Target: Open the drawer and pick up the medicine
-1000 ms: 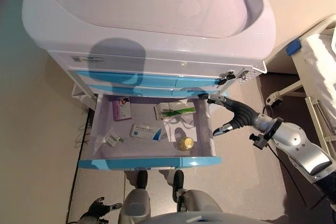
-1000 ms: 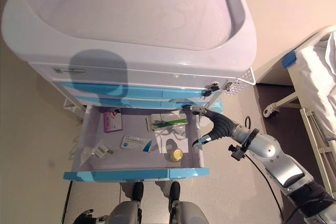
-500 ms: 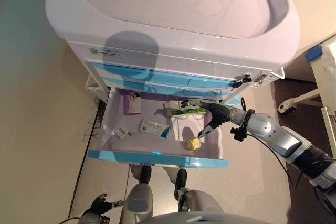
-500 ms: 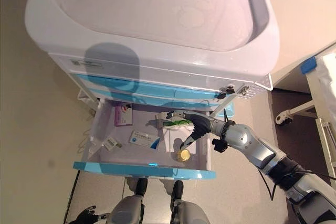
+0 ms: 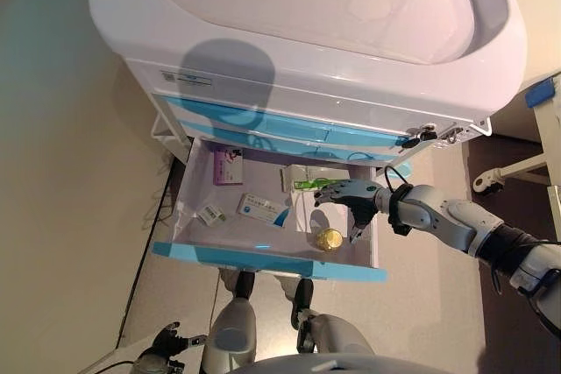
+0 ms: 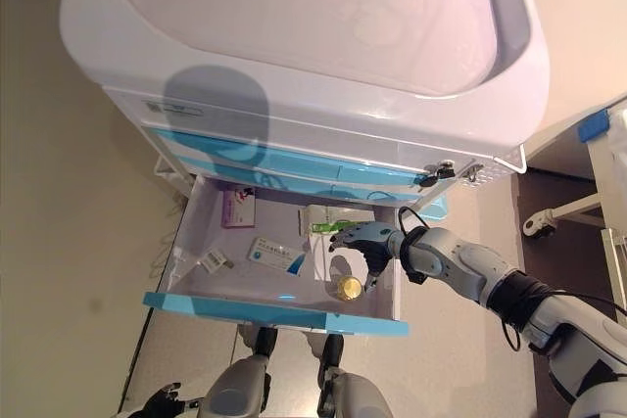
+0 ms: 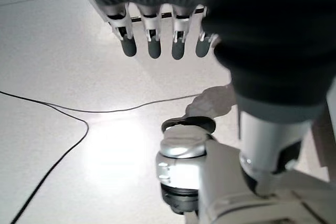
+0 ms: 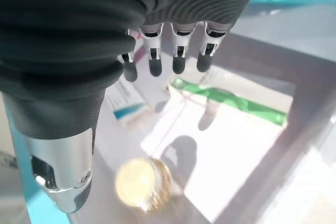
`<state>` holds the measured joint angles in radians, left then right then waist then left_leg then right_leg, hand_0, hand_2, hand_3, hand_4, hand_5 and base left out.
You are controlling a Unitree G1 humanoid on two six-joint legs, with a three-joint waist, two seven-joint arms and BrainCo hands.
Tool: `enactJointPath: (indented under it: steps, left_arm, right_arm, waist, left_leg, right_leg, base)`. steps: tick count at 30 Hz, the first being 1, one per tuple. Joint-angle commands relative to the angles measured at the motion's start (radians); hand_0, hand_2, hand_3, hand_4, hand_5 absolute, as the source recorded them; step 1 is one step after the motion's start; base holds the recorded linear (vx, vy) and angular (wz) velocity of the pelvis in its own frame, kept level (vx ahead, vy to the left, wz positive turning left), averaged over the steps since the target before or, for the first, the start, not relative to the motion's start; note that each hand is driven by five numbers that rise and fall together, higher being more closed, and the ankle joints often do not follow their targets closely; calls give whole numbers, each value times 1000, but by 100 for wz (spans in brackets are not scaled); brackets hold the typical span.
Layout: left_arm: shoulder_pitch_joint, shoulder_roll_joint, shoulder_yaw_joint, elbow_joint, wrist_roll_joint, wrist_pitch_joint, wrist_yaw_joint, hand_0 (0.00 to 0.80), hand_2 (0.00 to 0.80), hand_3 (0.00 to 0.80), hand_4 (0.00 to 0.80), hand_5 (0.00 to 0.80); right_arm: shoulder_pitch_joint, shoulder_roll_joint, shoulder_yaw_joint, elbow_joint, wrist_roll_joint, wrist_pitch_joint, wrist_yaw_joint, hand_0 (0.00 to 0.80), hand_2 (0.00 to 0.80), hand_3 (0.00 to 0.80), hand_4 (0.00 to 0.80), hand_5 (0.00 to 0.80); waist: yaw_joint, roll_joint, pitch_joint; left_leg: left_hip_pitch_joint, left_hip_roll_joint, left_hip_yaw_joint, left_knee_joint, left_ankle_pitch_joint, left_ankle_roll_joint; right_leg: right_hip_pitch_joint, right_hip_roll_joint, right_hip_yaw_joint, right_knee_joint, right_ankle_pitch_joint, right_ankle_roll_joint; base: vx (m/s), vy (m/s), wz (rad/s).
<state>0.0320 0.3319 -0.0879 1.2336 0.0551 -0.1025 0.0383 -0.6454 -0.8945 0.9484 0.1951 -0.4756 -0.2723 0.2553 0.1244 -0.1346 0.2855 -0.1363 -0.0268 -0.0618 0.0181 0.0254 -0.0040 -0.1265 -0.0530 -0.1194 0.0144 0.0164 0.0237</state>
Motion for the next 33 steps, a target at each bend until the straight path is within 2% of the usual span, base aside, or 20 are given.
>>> enactJointPath:
  steps: [1,14,22,33]
  left_arm:
    - [14,3,-14,-5,-8,-2,-3,0,0,0,0,0]
    - [-4,-13,-45,-21,-24,-1,-2,0,0,0,0,0]
    - [-16,-27,-49,-17,-25,5,17,0,0,0,0,0]
    - [-24,-38,-51,-7,-20,6,36,0,0,0,0,0]
  right_arm:
    - [-43,-49,50,-54,-22,-48,4,0,0,0,0,0]
    - [-27,-37,77,-5,-81,-51,2,0,0,0,0,0]
    - [44,15,-7,56,-179,-21,-81,0,0,0,0,0]
    - [91,54,-58,58,-245,-8,-138,0,0,0,0,0]
  waist:
    - [8,-8,-21]
    - [0,23,-11]
    - [-8,39,-4]
    - [-11,44,-7]
  left_leg:
    - [-56,-51,-6,15,5,16]
    - [-61,-46,-6,11,11,10]
    - [-68,-44,-9,8,16,10]
    - [-72,-45,-13,4,16,11]
  right_leg:
    - [-78,-43,13,40,89,93]
    - [-82,-40,8,37,87,90]
    - [-89,-39,6,37,84,89]
    - [-91,-42,3,36,81,89]
  base:
    - [0,0,0]
    - [0,0,0]
    - [0,0,0]
    - [1,-1,0]
